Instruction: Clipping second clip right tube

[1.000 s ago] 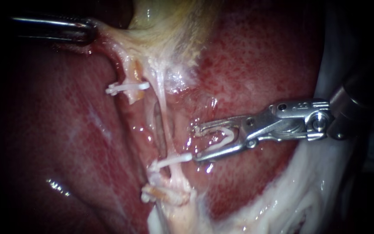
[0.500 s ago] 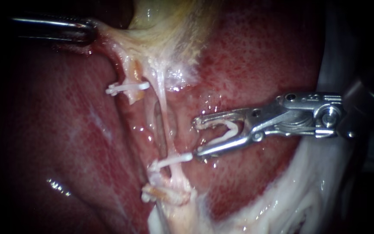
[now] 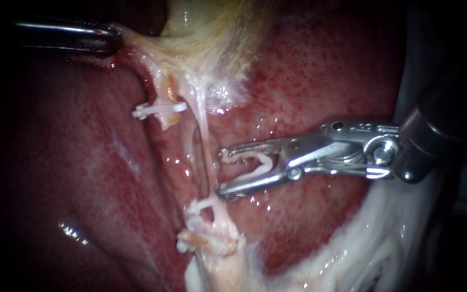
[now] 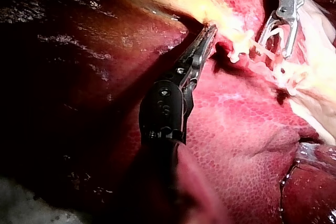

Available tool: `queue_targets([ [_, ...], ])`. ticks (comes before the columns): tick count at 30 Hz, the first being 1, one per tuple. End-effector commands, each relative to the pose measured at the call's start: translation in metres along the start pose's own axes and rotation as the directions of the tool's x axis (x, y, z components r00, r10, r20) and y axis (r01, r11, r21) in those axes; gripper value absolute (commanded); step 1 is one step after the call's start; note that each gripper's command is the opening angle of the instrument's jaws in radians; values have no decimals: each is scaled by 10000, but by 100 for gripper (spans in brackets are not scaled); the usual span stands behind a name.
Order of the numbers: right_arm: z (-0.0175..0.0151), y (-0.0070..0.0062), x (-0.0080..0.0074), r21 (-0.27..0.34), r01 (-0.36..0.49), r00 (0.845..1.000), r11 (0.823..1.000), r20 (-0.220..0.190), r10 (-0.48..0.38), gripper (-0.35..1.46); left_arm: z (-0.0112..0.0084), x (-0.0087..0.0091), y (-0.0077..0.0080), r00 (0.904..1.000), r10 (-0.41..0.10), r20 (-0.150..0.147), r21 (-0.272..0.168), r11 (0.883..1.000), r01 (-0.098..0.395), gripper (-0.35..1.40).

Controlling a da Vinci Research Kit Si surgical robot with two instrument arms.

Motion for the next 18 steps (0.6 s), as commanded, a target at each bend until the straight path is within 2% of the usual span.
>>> queue_targets([
  [1,2,0,0,57,-28,10000,10000,56,27,46,0,0,0,10000,-1,-1,-5,10000,1,-35],
  [10,17,-3,4,844,-339,9985,9959,-393,373,46,0,0,0,10000,0,-1,-4,10000,0,-35],
  [18,29,-7,8,1657,-664,9936,9839,-796,804,46,0,0,0,10000,-1,-1,-3,10000,1,-35],
])
